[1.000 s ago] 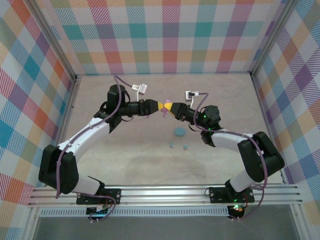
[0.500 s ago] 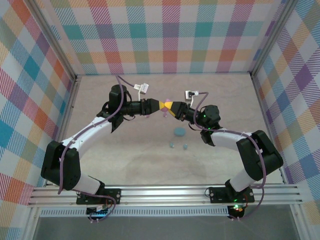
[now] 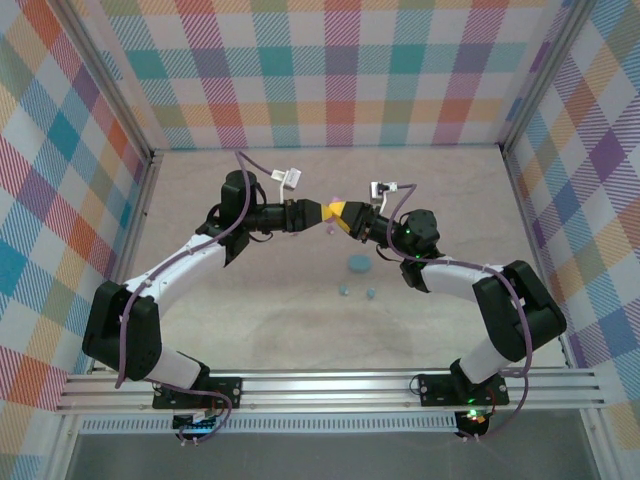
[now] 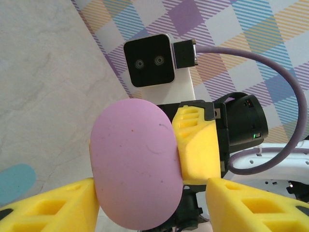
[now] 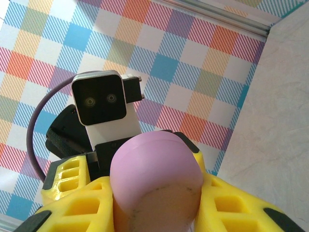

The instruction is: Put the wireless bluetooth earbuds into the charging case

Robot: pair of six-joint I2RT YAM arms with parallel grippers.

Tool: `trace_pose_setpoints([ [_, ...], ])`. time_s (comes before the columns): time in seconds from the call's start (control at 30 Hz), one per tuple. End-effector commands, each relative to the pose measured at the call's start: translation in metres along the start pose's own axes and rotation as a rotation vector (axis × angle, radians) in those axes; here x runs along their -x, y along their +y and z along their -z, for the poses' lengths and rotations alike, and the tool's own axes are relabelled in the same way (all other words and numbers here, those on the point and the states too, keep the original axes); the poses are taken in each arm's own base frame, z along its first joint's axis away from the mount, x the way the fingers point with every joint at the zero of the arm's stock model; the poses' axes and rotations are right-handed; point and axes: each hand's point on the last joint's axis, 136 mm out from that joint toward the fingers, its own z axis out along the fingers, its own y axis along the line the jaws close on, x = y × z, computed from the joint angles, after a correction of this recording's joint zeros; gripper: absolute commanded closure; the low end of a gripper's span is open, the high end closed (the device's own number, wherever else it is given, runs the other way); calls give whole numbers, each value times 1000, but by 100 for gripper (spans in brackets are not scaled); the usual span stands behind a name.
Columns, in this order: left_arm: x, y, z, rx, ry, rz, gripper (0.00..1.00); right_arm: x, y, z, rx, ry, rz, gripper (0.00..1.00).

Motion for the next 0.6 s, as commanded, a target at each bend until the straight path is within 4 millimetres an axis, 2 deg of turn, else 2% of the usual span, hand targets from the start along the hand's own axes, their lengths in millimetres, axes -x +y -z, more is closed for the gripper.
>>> trace_pose_setpoints([
  [0.0,-3,-15,-3,-57,22,-36,43,6,5,-2,3,-27,-10,76],
  [0.2,-4,-8,-6,-53,24,-19,53,4,12,-4,19,-5,-7,75],
  [0.3,-1,-9,-7,-57,18,-21,62,1,11,-4,18,6,-8,73],
  [0.47,2,-10,-7,-52,12,-18,85,-2,13,-3,23,17,-4,60],
  [0.57,2,-11,-6,-52,12,-14,89,-2,18,-2,34,19,7,53],
])
